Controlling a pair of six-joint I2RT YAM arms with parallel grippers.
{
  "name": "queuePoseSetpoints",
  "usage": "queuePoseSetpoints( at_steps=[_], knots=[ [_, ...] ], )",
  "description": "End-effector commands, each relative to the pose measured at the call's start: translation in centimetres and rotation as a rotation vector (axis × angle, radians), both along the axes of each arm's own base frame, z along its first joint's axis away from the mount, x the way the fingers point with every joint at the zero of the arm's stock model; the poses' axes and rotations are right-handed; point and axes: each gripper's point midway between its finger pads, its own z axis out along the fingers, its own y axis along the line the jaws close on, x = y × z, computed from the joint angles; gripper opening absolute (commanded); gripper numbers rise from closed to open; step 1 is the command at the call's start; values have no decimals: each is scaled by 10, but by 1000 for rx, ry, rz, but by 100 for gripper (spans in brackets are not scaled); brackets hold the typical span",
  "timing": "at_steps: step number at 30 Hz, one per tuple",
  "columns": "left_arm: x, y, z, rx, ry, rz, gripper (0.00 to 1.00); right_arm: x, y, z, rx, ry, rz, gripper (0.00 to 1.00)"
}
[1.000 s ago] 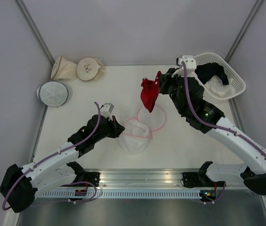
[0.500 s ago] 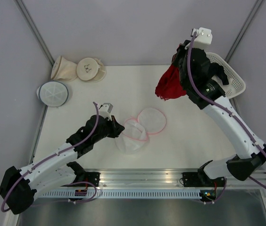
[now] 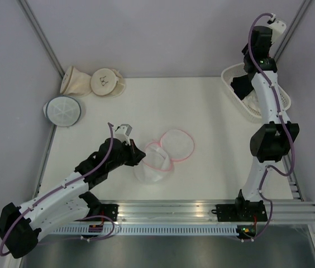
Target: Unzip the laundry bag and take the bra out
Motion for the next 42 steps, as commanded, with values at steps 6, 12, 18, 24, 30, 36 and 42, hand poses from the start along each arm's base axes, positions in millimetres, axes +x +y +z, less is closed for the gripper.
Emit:
queuePoseSetpoints(
  at_steps=[6, 12, 18, 24, 30, 36, 42],
  knots=[
    [8, -2, 16, -6, -12, 28, 2, 44, -68, -64, 87, 71, -39, 0],
    [9, -6, 11, 11, 9, 14, 2, 53, -102, -159, 157, 195, -106, 1],
    [7, -3, 11, 8, 5, 19, 2, 37, -126, -196, 191, 266, -221, 0],
    [6, -3, 16, -7, -6, 18, 2, 15, -116, -131, 195, 187, -211, 51],
    [6, -7, 16, -43, -10, 18, 2, -20, -67, -16, 134, 23, -40, 77],
    [7, -8, 20, -92, -24, 32, 2, -76, 20, -20, 118, 106, 200, 77],
    [7, -7, 27, -113, -46, 38, 2, -165, 129, -129, 208, 238, 458, 77]
  ],
)
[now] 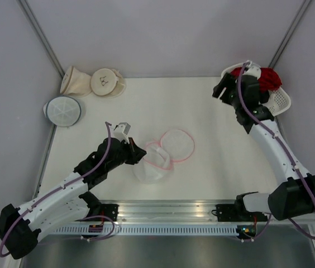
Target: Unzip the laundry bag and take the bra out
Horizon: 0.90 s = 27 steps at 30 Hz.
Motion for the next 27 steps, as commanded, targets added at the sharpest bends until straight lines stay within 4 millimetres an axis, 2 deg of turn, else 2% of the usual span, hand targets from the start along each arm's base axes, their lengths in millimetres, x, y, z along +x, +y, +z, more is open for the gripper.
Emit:
queuePoseSetpoints(
  at_steps=[1, 2, 4, 5, 7, 8, 10, 11, 13, 15, 16, 22, 27],
  knots=[
    [3, -3, 20, -76, -49, 17, 2, -40, 37, -106, 45, 202, 111, 77],
    [2, -1, 18, -71, -46, 21, 2, -62, 38, -137, 42, 259, 128, 77],
    [1, 1, 14, -63, -43, 30, 2, -83, 52, -160, 50, 299, 165, 76],
    [1, 2, 12, -62, -44, 33, 2, -98, 55, -179, 57, 331, 179, 76],
    [1, 4, 10, -62, -37, 41, 2, -110, 70, -190, 106, 337, 244, 74],
    [0, 4, 7, -60, -32, 42, 2, -120, 73, -205, 115, 370, 262, 73],
    [0, 4, 6, -63, -28, 45, 2, -127, 85, -211, 163, 380, 309, 70],
    [-1, 5, 2, -57, -21, 48, 2, -136, 91, -225, 181, 410, 337, 70],
    [-1, 5, 1, -62, -19, 49, 2, -139, 102, -228, 235, 401, 378, 70],
    [-2, 6, 0, -61, -17, 51, 2, -151, 107, -243, 286, 444, 388, 70],
    [-2, 6, -1, -60, -16, 51, 2, -146, 115, -236, 319, 399, 421, 70],
    [-2, 7, -4, -60, -13, 55, 2, -155, 133, -262, 387, 447, 448, 68],
    [-1, 5, -4, -68, -14, 52, 2, -151, 144, -271, 398, 447, 447, 67]
  ],
)
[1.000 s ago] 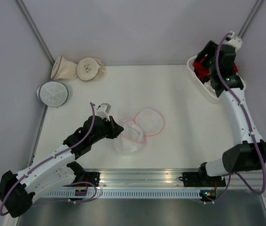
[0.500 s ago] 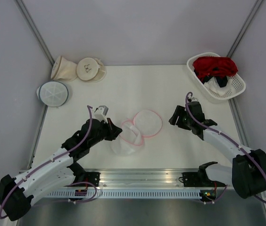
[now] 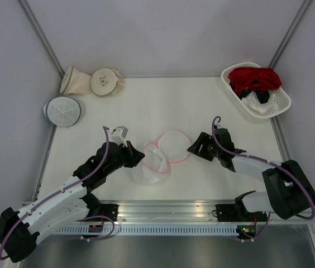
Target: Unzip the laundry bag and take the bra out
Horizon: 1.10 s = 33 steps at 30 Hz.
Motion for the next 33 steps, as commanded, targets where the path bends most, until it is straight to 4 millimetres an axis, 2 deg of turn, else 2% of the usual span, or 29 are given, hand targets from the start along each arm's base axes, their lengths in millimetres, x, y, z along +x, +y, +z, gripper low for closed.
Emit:
queuePoseSetpoints(
  at_steps=[1, 4, 7, 10, 15, 17, 19, 21, 22, 24, 25, 28, 30, 31, 33],
  knots=[
    [5, -4, 9, -48, -21, 21, 2, 18, 17, 13, 70, -76, -10, 66],
    [5, -4, 10, -50, -23, 19, 2, 21, 19, 4, 39, -67, -25, 62],
    [5, -5, 12, -55, -25, 18, 2, 25, 17, -6, -9, -65, -55, 52],
    [5, -5, 11, -57, -23, 16, 2, 27, 14, -11, -49, -77, -78, 37],
    [4, -4, 12, -61, -24, 17, 2, 32, 19, 1, -100, -129, -62, 16],
    [3, -4, 11, -62, -23, 18, 2, 38, 23, 21, -99, -181, -54, 7],
    [4, -4, 12, -66, -24, 21, 2, 44, 24, 51, -124, -254, -38, 1],
    [4, -4, 12, -69, -23, 25, 2, 40, 25, 69, -206, -313, 10, 0],
    [5, -4, 13, -70, -25, 30, 2, 45, 32, 99, -199, -385, 28, 0],
    [8, -4, 15, -78, -32, 40, 2, 36, 42, 121, -240, -450, 118, 0],
    [8, -4, 17, -82, -37, 43, 2, 34, 55, 140, -229, -497, 161, 0],
    [14, -5, 25, -107, -57, 64, 2, 17, 79, 159, -240, -545, 335, 1],
    [18, -4, 28, -111, -67, 86, 2, 8, 92, 162, -246, -544, 425, 0],
    [22, -5, 37, -136, -91, 95, 2, -2, 103, 161, -255, -560, 504, 0],
    [27, -3, 41, -144, -107, 127, 2, -14, 116, 155, -272, -542, 592, 1]
  ],
)
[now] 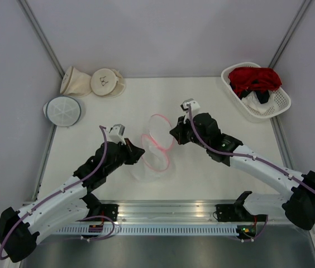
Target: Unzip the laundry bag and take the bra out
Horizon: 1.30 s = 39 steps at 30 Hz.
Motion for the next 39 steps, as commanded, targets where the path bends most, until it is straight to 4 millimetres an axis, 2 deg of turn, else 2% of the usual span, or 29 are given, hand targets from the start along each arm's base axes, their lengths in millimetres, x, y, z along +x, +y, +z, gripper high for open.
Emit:
queuePoseSetpoints(
  at_steps=[1, 3, 4, 5, 6, 7, 9, 10, 11, 12, 13, 14, 17, 20, 26, 32, 35, 38, 39],
  knots=[
    [17, -1, 29, -91, -73, 79, 2, -36, 27, -21, -173, 3, 239, 0],
    [21, 1, 30, -98, -80, 108, 2, -44, 35, -28, -240, 0, 270, 0],
    [22, 2, 29, -103, -73, 121, 2, -57, 46, -30, -275, -13, 307, 0],
    [23, 3, 28, -108, -71, 134, 2, -65, 46, -37, -332, -12, 334, 0],
    [25, 7, 29, -109, -75, 159, 2, -69, 53, -40, -362, -15, 351, 1],
    [26, 9, 28, -121, -67, 180, 2, -81, 60, -43, -392, -27, 380, 1],
    [28, 17, 29, -137, -75, 228, 5, -92, 65, -53, -447, -30, 416, 0],
    [29, 19, 30, -154, -73, 247, 24, -98, 68, -55, -468, -38, 428, 1],
    [28, 22, 32, -164, -76, 261, 38, -102, 69, -57, -478, -40, 437, 0],
    [29, 29, 32, -172, -83, 293, 76, -103, 70, -57, -480, -44, 441, 0],
    [29, 32, 32, -190, -71, 319, 92, -104, 71, -56, -479, -48, 442, 0],
    [27, 37, 29, -182, -59, 339, 99, -105, 71, -55, -477, -53, 441, 0],
    [27, 45, 33, -204, -78, 372, 99, -105, 72, -52, -470, -62, 438, 0],
    [25, 43, 32, -204, -74, 362, 99, -105, 74, -52, -471, -68, 442, 0],
    [22, 31, 20, -201, -17, 312, 100, -109, 83, -46, -447, -87, 457, 0],
    [18, 17, 18, -212, 31, 256, 99, -118, 87, -40, -429, -116, 463, 0],
    [16, 13, 18, -219, 46, 236, 86, -121, 88, -38, -435, -131, 457, 0],
    [14, 8, 21, -220, 47, 205, 49, -124, 88, -40, -453, -139, 454, 0],
    [14, 8, 22, -221, 44, 206, 27, -123, 88, -39, -455, -143, 448, 1]
  ],
)
